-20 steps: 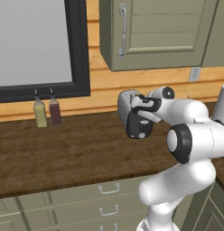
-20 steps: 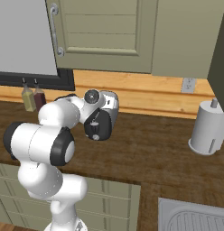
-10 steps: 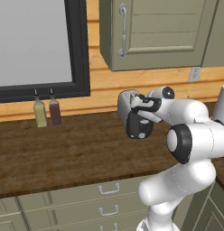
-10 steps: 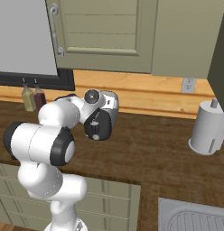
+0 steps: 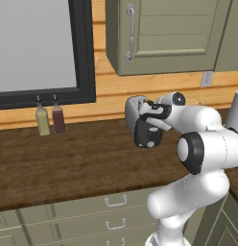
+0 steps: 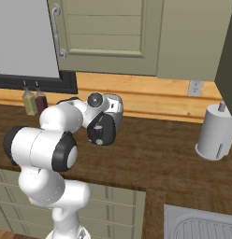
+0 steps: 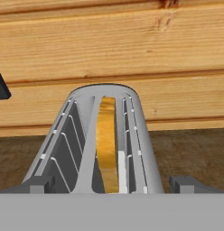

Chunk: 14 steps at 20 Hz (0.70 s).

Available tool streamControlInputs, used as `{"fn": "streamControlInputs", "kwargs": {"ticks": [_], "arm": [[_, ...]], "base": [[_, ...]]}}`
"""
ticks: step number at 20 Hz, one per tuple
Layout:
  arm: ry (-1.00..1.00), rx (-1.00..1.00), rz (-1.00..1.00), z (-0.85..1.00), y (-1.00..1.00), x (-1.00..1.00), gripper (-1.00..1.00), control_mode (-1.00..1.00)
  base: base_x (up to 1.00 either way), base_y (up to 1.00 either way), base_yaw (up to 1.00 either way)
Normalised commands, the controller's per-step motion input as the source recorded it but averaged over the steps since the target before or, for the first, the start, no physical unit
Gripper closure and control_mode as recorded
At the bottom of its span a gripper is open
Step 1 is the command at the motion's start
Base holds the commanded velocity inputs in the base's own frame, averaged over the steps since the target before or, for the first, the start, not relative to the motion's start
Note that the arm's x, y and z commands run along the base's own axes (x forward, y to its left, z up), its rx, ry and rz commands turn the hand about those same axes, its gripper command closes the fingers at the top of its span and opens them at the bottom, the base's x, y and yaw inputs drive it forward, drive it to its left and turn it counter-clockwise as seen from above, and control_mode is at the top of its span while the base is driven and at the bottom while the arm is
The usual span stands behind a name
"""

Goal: Start the toaster. Once the lever pops up, take the bread to the plate on the dining counter.

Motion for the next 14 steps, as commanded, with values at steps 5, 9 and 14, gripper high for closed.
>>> {"fn": "streamControlInputs", "kwargs": {"ticks": [5,9,14], "arm": [[0.0,0.0,0.0,0.0,0.0,0.0,-1.0,-1.0],[0.0,0.0,0.0,0.0,0.0,0.0,-1.0,-1.0],[0.0,0.0,0.0,0.0,0.0,0.0,-1.0,-1.0]], "base": [[0.0,0.0,0.0],[0.0,0.0,0.0],[0.0,0.0,0.0]]}}
